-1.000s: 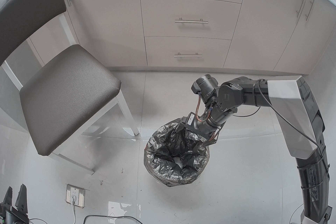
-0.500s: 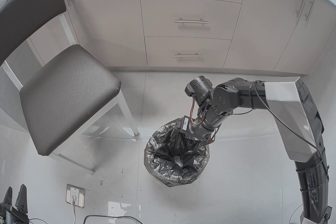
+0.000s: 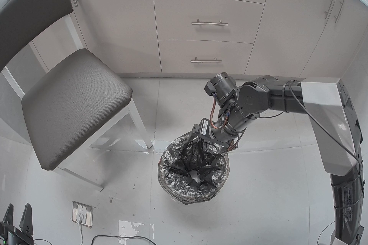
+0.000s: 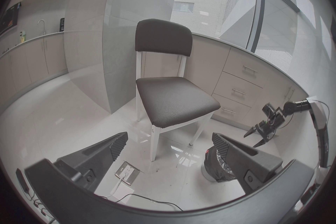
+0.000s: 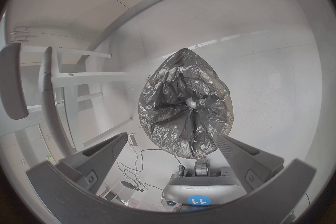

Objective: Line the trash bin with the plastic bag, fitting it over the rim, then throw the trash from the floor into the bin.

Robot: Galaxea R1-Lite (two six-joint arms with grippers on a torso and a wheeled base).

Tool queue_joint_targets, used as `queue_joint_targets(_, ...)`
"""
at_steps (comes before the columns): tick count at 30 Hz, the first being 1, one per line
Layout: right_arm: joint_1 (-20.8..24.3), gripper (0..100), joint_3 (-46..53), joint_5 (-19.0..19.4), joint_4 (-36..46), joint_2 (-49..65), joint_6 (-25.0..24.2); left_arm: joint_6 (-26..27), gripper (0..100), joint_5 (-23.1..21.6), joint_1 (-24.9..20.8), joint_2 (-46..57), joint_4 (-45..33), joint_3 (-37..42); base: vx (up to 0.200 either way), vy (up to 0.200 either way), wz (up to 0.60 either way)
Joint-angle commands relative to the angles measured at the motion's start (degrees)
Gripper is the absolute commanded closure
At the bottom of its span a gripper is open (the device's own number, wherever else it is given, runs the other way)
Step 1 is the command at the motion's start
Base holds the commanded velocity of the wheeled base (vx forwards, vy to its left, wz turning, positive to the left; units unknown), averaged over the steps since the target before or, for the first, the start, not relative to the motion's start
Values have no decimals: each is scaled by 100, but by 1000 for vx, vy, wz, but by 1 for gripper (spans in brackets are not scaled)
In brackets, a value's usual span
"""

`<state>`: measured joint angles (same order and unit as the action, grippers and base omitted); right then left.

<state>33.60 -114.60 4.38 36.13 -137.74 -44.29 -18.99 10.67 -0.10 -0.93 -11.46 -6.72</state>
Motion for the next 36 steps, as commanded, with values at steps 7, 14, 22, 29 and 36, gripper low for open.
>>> queue_joint_targets(7, -73, 0, 1, -7, 228, 397, -27, 1372, 0, 50, 1, 93, 856, 434, 0, 0, 0)
queue_joint_targets(14, -81, 0, 1, -148, 491, 591, -18, 1319, 0, -126, 1, 93, 1014, 487, 0, 0, 0)
queue_joint_targets(22, -99, 0, 1, -209, 975, 1259, 69, 1934, 0, -1137, 1, 93, 1093, 672, 0, 0, 0)
queue_joint_targets(29, -442, 0, 1, -209, 1687, 2375, 693, 1847, 0, -1119, 1, 93, 1102, 672, 0, 0, 0)
queue_joint_targets(36, -1488, 0, 1, -851, 2899, 3799, 2284, 1908, 0, -1119, 1, 93, 1102, 672, 0, 0, 0)
